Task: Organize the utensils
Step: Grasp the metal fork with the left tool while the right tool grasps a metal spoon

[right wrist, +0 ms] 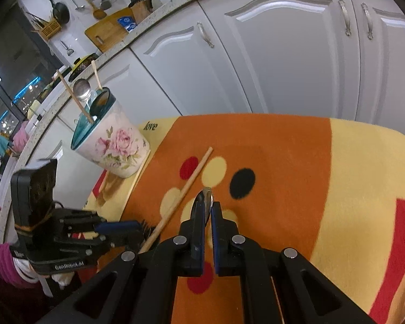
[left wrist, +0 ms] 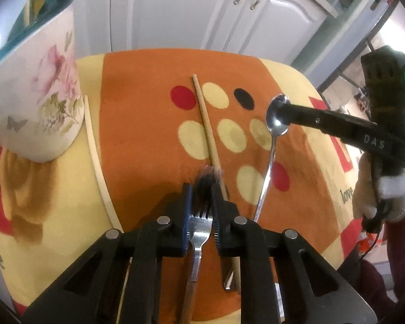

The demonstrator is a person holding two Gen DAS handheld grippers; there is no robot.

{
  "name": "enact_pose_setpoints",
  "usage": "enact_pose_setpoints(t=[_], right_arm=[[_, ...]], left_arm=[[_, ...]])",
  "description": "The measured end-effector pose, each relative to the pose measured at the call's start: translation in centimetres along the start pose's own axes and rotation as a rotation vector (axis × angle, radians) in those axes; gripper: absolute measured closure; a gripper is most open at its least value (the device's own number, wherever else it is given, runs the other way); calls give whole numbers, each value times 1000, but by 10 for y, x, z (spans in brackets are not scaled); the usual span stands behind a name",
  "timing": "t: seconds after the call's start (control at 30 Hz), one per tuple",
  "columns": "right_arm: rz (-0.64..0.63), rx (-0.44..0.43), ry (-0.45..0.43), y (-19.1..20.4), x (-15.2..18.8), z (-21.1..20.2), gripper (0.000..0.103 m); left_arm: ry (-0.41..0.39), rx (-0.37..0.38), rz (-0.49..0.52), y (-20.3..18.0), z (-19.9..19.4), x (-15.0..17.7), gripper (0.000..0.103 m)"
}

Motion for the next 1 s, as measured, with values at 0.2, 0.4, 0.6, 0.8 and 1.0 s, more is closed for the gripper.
enact_pose_setpoints(t=[0.2, 0.4, 0.6, 0.8, 1.0], right_arm=[[23, -27, 35, -9, 7, 8, 99], [47, -54, 76, -12, 10, 23, 99], [93, -81, 105, -16, 11, 36, 99], [36, -22, 46, 0, 9, 27, 99], [-13, -9, -67, 21, -3, -16, 101]], left_arm=[[32, 29, 61, 7, 4, -16, 64], [66, 45, 180, -3, 16, -16, 73], [66, 68, 173, -2, 11, -11, 84], [15, 42, 160, -3, -16, -2, 84], [-90, 31, 138, -3, -65, -5, 84]])
Point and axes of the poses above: each gripper's, at about its wrist camera, not at the fingertips, and z roughly the way its jaws point, y to its left, x to its underside, the point moved 2 cm from there along z, roughly the way its jaws point, and after that the axes turned 9 degrees about x, right-handed, at the moved point
